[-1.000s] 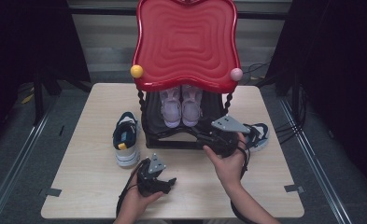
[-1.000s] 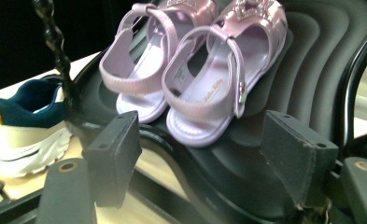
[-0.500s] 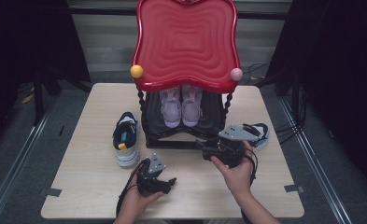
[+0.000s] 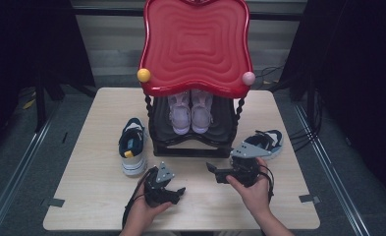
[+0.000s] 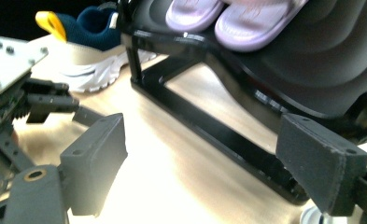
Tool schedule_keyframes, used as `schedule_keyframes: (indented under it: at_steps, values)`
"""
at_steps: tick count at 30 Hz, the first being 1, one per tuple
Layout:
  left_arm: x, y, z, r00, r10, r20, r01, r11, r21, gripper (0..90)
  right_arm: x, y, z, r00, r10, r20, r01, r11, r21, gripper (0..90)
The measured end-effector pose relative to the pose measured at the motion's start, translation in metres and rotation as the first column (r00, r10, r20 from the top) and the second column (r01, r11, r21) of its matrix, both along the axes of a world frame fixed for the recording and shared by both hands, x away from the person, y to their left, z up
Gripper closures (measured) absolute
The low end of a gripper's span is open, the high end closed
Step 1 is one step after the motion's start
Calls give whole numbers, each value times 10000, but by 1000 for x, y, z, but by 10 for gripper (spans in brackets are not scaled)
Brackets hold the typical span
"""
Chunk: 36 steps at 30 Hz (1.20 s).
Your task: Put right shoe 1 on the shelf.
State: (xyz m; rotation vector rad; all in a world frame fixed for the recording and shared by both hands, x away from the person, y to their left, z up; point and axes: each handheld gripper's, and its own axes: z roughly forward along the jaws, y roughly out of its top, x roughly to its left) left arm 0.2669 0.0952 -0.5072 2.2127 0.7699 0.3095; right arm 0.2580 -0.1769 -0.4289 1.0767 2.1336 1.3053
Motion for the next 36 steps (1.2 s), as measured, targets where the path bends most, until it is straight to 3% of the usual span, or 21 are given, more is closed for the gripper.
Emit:
schedule_keyframes:
  at_steps: [9,17,36]
  values:
    - [0,0,0,10000,-2,-1,2,10000,1,223,-7,-5,-15,9973,608,-417,-619,9978,-247,150]
    - [0,0,0,10000,-3,1,3,10000,5,223,-14,-9,-29,9898,1267,-643,-1304,9898,-571,140]
    - [0,0,0,10000,5,-4,-5,10000,-6,224,-22,-28,-63,9720,1653,-1670,-1835,9779,-1002,140]
